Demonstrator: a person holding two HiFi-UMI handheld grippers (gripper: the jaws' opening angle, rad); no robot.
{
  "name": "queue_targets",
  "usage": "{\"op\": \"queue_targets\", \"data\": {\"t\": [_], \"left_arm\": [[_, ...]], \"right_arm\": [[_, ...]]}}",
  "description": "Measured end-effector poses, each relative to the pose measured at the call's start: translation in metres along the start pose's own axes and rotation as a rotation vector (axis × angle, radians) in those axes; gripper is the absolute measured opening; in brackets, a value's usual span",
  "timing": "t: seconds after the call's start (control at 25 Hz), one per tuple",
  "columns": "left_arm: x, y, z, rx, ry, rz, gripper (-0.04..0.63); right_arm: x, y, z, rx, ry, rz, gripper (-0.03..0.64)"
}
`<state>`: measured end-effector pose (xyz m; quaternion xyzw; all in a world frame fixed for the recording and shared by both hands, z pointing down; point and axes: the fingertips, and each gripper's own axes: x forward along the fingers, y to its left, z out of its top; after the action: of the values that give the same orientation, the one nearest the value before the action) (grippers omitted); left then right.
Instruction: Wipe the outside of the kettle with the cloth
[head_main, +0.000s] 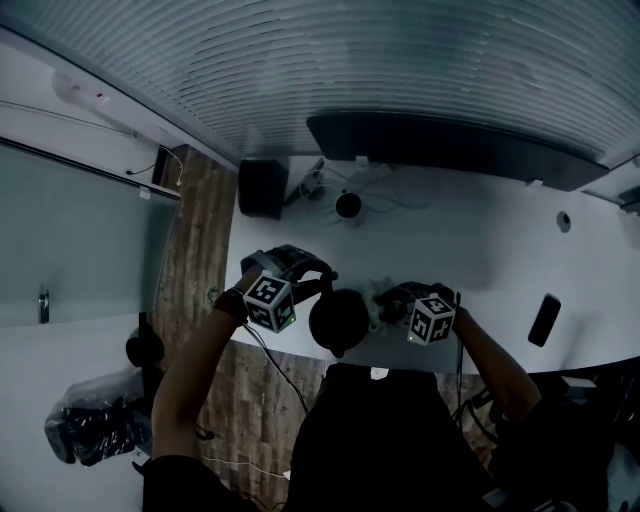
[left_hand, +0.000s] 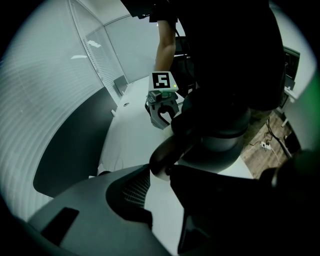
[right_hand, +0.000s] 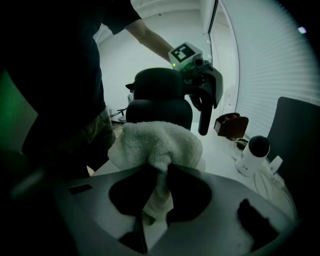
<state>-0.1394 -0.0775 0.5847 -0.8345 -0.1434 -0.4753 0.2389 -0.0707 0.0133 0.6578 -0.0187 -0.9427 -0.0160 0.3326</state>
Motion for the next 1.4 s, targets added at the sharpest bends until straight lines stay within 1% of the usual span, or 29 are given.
{"op": "queue_targets", "data": {"t": [0.12,0.2,0.4,0.48,0.56,0.68,0.88,0.96,1.08,1.2,1.32,1.4], "left_arm": [[0.002,0.000,0.002,0.017,0.003,-0.009,0.120],[0.003,0.001,0.003,0.034,0.005,-0.022,0.120],[0.002,0.004,0.003,0.059,-0.001,-0.039,0.120],[0.004,0.003,0.004,0.061,-0.008,-0.041,0.120],[0.007,0.002,0.006,0.056,-0.018,-0.048,0.120],[0.012,0.004,0.013,0.066,-0.029,-0.065,0.120],[0.020,0.008,0.025,0.126,-0.043,-0.089,0.120],[0.021,0.009,0.027,0.142,-0.043,-0.096,0.120],[0.022,0.008,0.031,0.140,-0.054,-0.097,0.120],[0.022,0.007,0.032,0.158,-0.050,-0.111,0.120],[0.021,0.009,0.031,0.177,-0.048,-0.108,0.120],[0.021,0.009,0.032,0.169,-0.055,-0.098,0.120]], "right_arm": [[0.007,0.005,-0.008,0.006,0.016,0.018,0.069],[-0.002,0.003,-0.005,-0.019,0.016,0.009,0.069],[-0.042,-0.025,0.035,-0.059,-0.081,-0.083,0.069],[-0.042,-0.029,0.051,-0.108,-0.097,-0.087,0.069],[-0.034,-0.030,0.057,-0.163,-0.081,-0.072,0.069],[-0.020,-0.027,0.045,-0.192,-0.040,-0.034,0.069],[0.008,-0.017,0.014,-0.181,0.043,0.010,0.069],[0.017,-0.015,0.002,-0.159,0.066,0.019,0.069],[0.017,-0.011,-0.004,-0.099,0.050,0.021,0.069],[-0.014,-0.018,0.010,-0.107,0.015,-0.025,0.069],[-0.040,-0.029,0.042,-0.160,-0.033,-0.078,0.069],[-0.039,-0.030,0.058,-0.210,-0.049,-0.076,0.069]]}}
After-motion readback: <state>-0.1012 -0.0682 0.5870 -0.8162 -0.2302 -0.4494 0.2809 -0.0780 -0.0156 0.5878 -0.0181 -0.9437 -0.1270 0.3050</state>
